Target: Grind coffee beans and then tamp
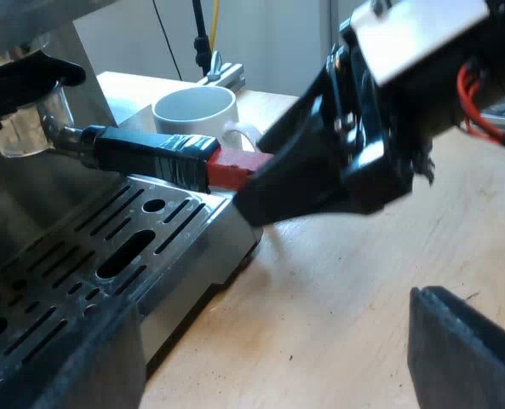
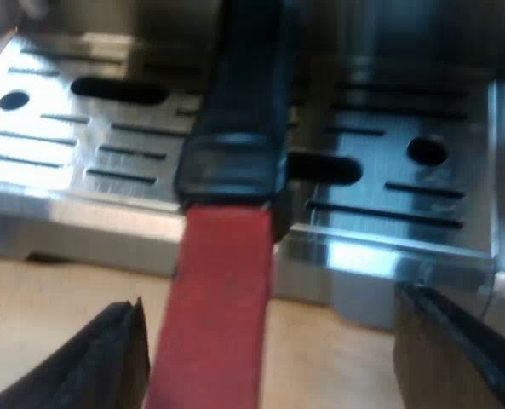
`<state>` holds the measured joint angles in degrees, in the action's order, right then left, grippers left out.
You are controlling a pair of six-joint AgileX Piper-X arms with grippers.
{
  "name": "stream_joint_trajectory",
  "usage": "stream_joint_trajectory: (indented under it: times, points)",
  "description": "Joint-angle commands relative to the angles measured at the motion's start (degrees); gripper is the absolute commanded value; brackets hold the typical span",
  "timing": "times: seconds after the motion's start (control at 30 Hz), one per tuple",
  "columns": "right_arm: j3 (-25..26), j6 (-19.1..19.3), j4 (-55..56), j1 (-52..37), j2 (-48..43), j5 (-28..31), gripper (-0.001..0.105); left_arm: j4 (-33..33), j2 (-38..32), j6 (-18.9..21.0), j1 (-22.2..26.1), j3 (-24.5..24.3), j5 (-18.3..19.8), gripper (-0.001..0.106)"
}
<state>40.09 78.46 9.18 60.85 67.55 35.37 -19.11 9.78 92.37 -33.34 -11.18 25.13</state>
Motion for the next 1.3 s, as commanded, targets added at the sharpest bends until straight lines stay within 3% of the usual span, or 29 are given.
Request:
stream_joint_trajectory:
  times: [0.03,0.27,0.63,1.3]
  points:
    - [1.31,0.06,-0.28,-0.2,1.71,-0.17,0.062,1.37,0.14,0.28,-0.26,0.0,0.48,0.066]
    - [2.56,0.16,-2.1,-0.37,5.41,-0.17,0.062,1.37,0.14,0.28,-0.26,0.0,0.48,0.066]
    - [4.55,0.16,0.12,-5.66,6.11,-8.66,0.062,1.37,0.14,0.28,-0.26,0.0,0.48,0.066]
    - [4.55,0.16,0.12,-7.73,6.11,-11.22,0.062,1.37,0.14,0.28,-0.26,0.0,0.48,0.066]
